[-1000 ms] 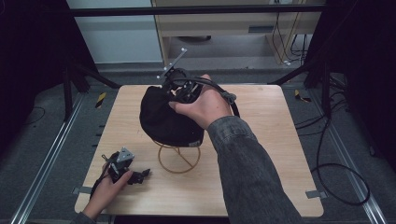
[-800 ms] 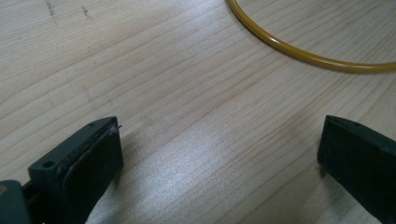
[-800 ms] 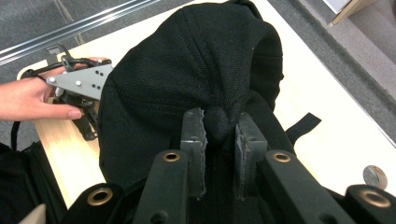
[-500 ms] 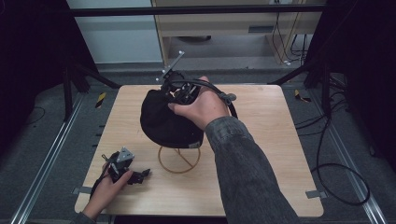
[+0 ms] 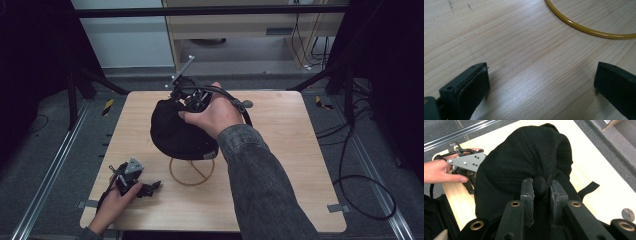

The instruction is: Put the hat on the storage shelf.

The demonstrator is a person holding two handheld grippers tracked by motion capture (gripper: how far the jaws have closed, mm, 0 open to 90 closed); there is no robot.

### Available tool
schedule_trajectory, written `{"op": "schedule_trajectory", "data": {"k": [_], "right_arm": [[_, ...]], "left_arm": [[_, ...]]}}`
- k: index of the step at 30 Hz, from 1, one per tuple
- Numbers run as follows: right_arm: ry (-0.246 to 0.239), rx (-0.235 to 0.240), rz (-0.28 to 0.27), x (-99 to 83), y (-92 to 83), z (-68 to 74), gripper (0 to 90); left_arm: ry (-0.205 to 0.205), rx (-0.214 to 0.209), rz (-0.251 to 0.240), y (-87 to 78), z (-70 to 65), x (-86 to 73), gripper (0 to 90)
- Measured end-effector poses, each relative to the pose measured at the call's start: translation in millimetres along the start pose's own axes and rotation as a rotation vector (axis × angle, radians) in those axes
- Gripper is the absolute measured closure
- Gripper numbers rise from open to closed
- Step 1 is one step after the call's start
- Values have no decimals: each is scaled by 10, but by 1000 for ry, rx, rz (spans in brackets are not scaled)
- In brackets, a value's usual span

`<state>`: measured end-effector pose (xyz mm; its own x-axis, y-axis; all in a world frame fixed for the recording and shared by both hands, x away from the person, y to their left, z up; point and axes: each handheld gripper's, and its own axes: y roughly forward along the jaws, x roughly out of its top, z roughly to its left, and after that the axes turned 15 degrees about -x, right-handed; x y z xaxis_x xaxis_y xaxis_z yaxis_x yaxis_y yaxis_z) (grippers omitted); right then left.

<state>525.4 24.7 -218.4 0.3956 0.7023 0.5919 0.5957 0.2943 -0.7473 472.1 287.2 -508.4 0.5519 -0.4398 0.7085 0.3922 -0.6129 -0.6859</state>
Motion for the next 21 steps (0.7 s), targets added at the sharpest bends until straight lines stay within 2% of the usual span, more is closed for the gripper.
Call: {"op": "schedule_trajectory", "data": {"k": [21], "right_arm": [[12, 8, 21, -80, 75, 8, 725]], "left_arm": [[0, 1, -1, 0, -1, -1, 0]]}}
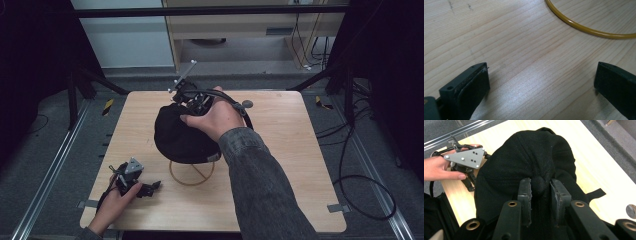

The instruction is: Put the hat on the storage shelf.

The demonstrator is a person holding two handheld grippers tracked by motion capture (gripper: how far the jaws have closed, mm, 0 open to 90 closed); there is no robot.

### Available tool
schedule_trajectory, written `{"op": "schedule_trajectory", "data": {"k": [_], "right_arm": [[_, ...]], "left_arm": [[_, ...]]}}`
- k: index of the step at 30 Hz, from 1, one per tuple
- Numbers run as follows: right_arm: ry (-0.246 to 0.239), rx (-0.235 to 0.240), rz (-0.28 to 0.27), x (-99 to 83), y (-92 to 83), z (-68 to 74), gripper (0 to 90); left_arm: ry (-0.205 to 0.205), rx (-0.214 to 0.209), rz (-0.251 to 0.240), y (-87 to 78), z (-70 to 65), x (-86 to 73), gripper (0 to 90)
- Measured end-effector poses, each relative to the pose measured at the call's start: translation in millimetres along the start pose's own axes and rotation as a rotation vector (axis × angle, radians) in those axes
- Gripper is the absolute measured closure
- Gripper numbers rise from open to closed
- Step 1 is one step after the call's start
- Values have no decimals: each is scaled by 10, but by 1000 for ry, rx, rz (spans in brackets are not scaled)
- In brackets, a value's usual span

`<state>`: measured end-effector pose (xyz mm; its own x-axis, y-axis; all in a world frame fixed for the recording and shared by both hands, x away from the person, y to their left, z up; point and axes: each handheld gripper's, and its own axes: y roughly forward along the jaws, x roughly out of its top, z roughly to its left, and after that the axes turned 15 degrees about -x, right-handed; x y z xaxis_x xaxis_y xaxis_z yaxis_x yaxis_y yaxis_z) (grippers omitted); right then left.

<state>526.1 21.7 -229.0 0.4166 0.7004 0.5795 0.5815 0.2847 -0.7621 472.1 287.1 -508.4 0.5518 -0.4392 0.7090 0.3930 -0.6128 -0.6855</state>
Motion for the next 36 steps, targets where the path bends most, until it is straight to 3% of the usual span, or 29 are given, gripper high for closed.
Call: {"op": "schedule_trajectory", "data": {"k": [14, 36], "right_arm": [[11, 3, 0, -55, -17, -8, 673], [47, -13, -59, -177, -160, -63, 659]], "left_arm": [[0, 0, 0, 0, 0, 0, 0], [1, 1, 1, -1, -1, -1, 0]]}}
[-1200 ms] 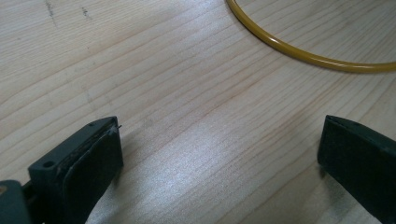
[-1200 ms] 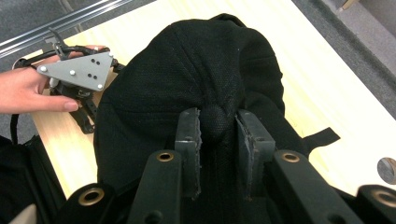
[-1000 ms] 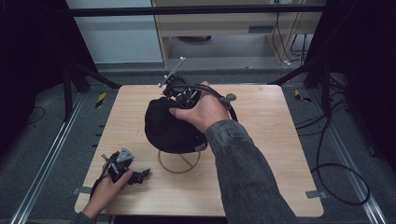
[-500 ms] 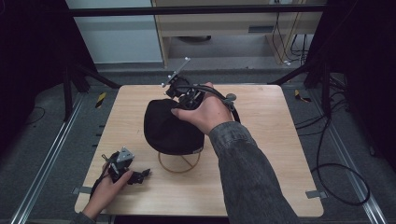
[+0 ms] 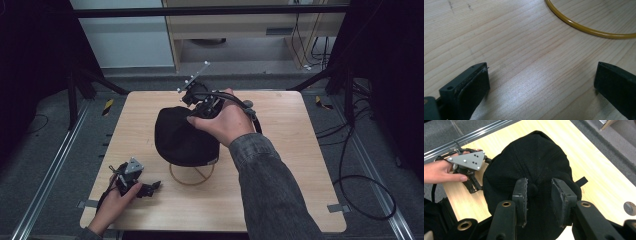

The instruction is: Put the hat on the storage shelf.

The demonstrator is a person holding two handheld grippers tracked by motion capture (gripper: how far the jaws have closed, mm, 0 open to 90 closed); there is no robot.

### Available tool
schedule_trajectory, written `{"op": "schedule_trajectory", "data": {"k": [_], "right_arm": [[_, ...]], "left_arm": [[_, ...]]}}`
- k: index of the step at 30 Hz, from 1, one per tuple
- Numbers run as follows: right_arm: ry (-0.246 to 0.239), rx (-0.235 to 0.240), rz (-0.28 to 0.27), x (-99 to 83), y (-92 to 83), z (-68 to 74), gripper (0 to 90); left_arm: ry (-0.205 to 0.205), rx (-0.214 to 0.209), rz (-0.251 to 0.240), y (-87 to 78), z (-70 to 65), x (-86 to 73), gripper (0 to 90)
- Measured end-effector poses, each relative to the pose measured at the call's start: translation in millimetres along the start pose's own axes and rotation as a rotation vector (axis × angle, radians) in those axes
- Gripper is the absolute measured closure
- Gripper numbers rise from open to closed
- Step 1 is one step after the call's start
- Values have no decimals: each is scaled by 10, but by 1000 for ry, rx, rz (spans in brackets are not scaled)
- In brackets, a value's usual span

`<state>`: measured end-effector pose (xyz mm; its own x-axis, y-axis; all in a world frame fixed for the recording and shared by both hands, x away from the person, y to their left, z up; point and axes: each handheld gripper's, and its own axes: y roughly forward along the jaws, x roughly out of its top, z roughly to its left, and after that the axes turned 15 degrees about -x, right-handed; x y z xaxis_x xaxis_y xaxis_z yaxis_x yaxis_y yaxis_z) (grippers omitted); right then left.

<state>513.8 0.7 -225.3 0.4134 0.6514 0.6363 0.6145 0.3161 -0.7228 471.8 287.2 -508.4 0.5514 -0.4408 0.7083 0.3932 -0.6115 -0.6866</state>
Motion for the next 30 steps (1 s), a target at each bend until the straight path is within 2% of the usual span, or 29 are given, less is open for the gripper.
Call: {"op": "schedule_trajectory", "data": {"k": [10, 21, 30], "right_arm": [[26, -16, -24, -63, -72, -50, 626], [51, -34, -45, -133, -143, -78, 531], [78, -67, -62, -217, -194, -138, 442]], "left_arm": [[1, 1, 0, 0, 0, 0, 0], [5, 2, 2, -3, 1, -1, 0], [4, 2, 1, -3, 1, -1, 0]]}}
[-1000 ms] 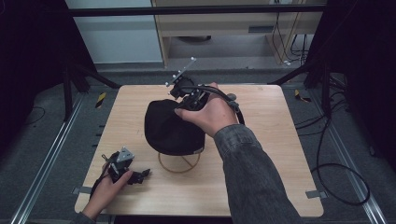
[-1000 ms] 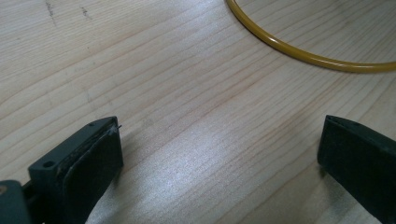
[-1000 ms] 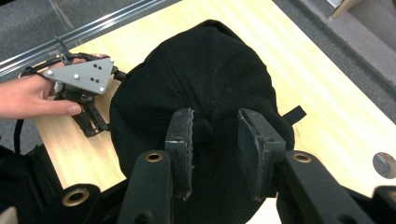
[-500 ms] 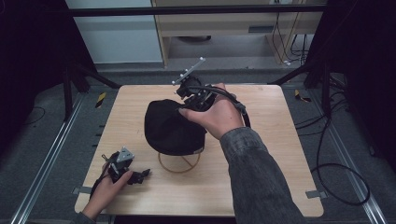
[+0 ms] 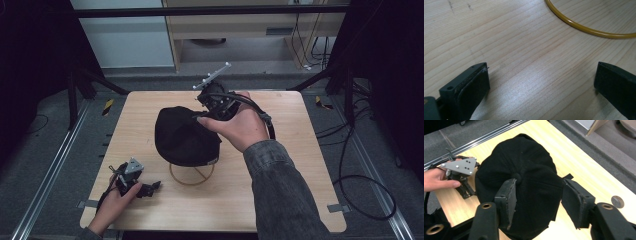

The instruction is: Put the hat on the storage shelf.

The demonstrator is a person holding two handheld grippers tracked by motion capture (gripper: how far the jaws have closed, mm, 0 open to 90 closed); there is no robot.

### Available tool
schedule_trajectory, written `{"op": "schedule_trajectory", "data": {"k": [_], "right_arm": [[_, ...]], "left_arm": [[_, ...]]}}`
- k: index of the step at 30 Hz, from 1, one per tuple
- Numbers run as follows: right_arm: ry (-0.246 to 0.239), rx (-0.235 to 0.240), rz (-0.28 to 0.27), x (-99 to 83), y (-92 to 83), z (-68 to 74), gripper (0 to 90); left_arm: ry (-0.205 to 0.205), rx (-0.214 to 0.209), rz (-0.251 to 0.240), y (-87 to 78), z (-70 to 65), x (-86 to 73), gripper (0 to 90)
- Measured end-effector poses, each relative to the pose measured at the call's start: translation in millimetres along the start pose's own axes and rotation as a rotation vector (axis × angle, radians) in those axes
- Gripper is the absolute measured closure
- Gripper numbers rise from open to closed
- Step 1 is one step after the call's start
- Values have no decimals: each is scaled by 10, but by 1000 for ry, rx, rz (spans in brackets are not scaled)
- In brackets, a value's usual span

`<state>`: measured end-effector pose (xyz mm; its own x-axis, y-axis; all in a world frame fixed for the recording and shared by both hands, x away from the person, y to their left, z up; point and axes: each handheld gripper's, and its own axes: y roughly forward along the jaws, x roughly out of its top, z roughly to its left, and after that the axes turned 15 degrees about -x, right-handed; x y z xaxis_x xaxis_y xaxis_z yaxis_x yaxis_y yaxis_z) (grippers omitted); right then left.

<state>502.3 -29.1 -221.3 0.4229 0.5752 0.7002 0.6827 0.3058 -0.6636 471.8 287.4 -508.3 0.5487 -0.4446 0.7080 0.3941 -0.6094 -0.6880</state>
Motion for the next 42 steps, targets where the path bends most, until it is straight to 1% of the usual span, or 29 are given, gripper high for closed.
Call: {"op": "schedule_trajectory", "data": {"k": [3, 4, 5, 6, 7, 8, 9, 10, 15, 18, 22, 24, 25, 26, 29, 30, 33, 35, 37, 39, 40, 41, 42], "right_arm": [[14, -13, -6, -27, -13, -20, 400], [22, -22, -11, -44, -22, -34, 365], [22, -22, -11, -44, -22, -34, 365], [27, -26, -13, -51, -27, -43, 345], [41, -41, -21, -68, -37, -63, 299], [41, -41, -21, -68, -37, -63, 299], [54, -59, -25, -81, -44, -84, 250], [54, -59, -25, -81, -44, -84, 250], [93, -113, -42, -136, -73, -136, 140], [96, -139, -53, -185, -95, -178, 94], [117, -152, -81, -293, -141, -249, 66], [119, -153, -83, -320, -148, -264, 62], [123, -162, -80, -389, -160, -294, 59], [123, -162, -80, -389, -160, -294, 59], [135, -177, -77, -521, -185, -348, 54], [135, -177, -77, -521, -185, -348, 54], [146, -192, -76, -640, -214, -395, 60], [149, -200, -66, -724, -225, -414, 65], [153, -201, -65, -792, -221, -423, 73], [146, -217, -60, -859, -213, -427, 78], [140, -227, -56, -907, -202, -426, 82], [146, -224, -55, -984, -171, -438, 84], [149, -227, -53, -1021, -153, -440, 86]], "left_arm": [[-3, 0, -4, 2, -2, 0, 0], [-3, 0, -4, 2, -2, 0, 0], [-3, 0, -4, 2, -2, 0, 0], [-3, 0, -4, 3, -2, 0, 0], [-3, 0, -4, 2, -2, 0, 0], [-3, 0, -4, 2, -2, 0, 0], [-3, 0, -5, 3, -2, -1, 0], [-3, 0, -5, 3, -2, -1, 0], [-2, 0, -4, 1, -3, -1, 0], [-2, 0, -4, 1, -3, -2, 0], [-4, -2, -4, 1, -6, -3, 0], [-2, -2, -1, -1, -4, -3, 0], [-2, -2, -2, -1, -4, -3, 0], [-2, -2, -1, -1, -4, -3, 0], [-2, -2, -1, -1, -4, -3, 0], [-2, -2, -1, -1, -4, -3, 0], [-3, -2, -1, -1, -5, -3, 0], [-3, -2, -2, -1, -5, -3, 0], [-2, -2, -1, -1, -4, -2, 0], [-2, -2, -1, 0, -4, -2, 0], [-2, -2, -1, -1, -4, -2, 0], [-1, -3, -1, -1, -3, -2, 0], [-1, -4, -1, 0, -2, -2, 0]]}}
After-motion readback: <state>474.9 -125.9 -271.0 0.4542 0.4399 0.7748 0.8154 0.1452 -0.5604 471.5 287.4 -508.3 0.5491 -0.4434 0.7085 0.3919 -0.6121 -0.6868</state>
